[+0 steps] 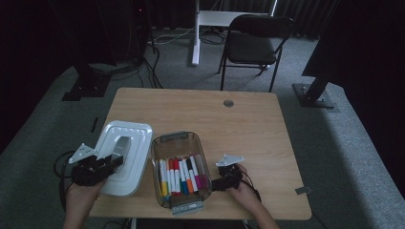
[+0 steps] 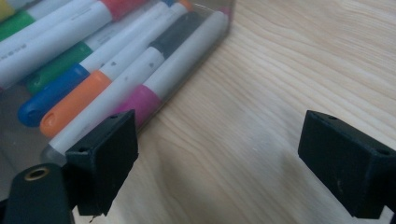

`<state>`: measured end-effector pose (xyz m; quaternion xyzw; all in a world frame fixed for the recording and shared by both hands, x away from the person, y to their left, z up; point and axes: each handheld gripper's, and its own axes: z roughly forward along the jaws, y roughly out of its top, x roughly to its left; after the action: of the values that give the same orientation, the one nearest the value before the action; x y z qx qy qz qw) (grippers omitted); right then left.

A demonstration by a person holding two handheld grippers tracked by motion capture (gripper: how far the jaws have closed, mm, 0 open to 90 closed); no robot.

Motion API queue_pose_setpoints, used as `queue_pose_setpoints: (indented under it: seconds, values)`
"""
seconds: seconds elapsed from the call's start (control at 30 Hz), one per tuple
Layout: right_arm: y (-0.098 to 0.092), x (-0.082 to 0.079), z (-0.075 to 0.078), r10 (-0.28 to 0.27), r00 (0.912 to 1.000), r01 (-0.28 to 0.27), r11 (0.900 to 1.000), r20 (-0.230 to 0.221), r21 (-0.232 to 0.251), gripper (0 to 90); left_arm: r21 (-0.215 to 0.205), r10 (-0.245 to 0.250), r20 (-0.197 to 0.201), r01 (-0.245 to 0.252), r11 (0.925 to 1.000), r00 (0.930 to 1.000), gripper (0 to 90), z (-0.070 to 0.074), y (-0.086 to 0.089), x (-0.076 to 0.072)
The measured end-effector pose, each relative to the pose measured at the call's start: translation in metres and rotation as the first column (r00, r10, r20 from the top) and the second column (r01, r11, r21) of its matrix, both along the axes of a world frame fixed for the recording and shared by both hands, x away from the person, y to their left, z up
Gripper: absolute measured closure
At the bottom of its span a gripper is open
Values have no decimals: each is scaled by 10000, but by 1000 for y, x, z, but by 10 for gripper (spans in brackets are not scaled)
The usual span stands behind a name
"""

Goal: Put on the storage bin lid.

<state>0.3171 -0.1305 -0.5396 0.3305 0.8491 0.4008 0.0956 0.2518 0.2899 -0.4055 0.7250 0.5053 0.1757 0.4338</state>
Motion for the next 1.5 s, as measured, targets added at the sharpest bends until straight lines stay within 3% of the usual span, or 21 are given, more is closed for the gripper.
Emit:
queue_pose_setpoints:
  seconds: [0.07, 0.13, 0.4, 0.47, 0.5, 0.73, 0.87, 1.0, 1.07, 1.13, 1.27, 1.37, 1.5]
  values:
    - [3, -1, 0, 21, 10000, -21, 10000, 19, -26, 119, 0, 0, 0, 0, 10000, 10000, 696, 0, 0, 0]
    - [13, -3, -1, 132, 9999, -132, 9999, 50, -35, 119, -184, -499, 72, 500, 9986, 9987, 696, 9, -7, -4]
    - [45, -8, -2, 576, 9983, -576, 9983, 81, -82, 111, 74, -1170, 117, 1169, 9931, 9931, 696, 17, -22, -9]
    - [49, -8, -3, 585, 9982, -584, 9983, 112, -89, 111, 74, -1170, 117, 1169, 9931, 9931, 696, 17, -22, -9]
    - [56, -8, -3, 631, 9980, -630, 9979, 66, -142, 111, 104, -1454, 34, 1454, 9893, 9894, 696, 18, -28, -10]
    - [79, -7, -3, 796, 9967, -793, 9967, 164, -191, 111, 139, -1832, -117, 1833, 9830, 9830, 696, 13, -38, -7]
    - [90, -6, -3, 886, 9959, -882, 9959, 161, -225, 111, 111, -2158, -265, 2161, 9763, 9761, 696, 9, -44, -3]
    - [86, -7, -1, 823, 9965, -822, 9966, 165, -40, 111, 174, -2335, -403, 2344, 9720, 9715, 696, 6, -53, 2]
    - [77, -6, 3, 596, 9979, -597, 9982, 247, 16, 111, 252, -2609, -540, 2625, 9646, 9638, 696, 3, -60, 4]
    - [71, -5, 5, 455, 9985, -457, 9989, 299, 50, 111, 218, -2696, -620, 2713, 9622, 9610, 695, 1, -63, 6]
    - [63, -3, 5, 285, 9993, -287, 9996, 262, 50, 111, 125, -2665, -681, 2679, 9634, 9614, 695, -1, -64, 9]
    - [57, -3, 3, 131, 9997, -130, 9999, 230, -65, 111, -33, -2769, -786, 2775, 9607, 9577, 695, -5, -69, 13]
    - [52, -2, 1, 51, 9999, -50, 9999, 111, -105, 111, 126, -2794, -722, 2810, 9596, 9575, 696, -7, -71, 12]
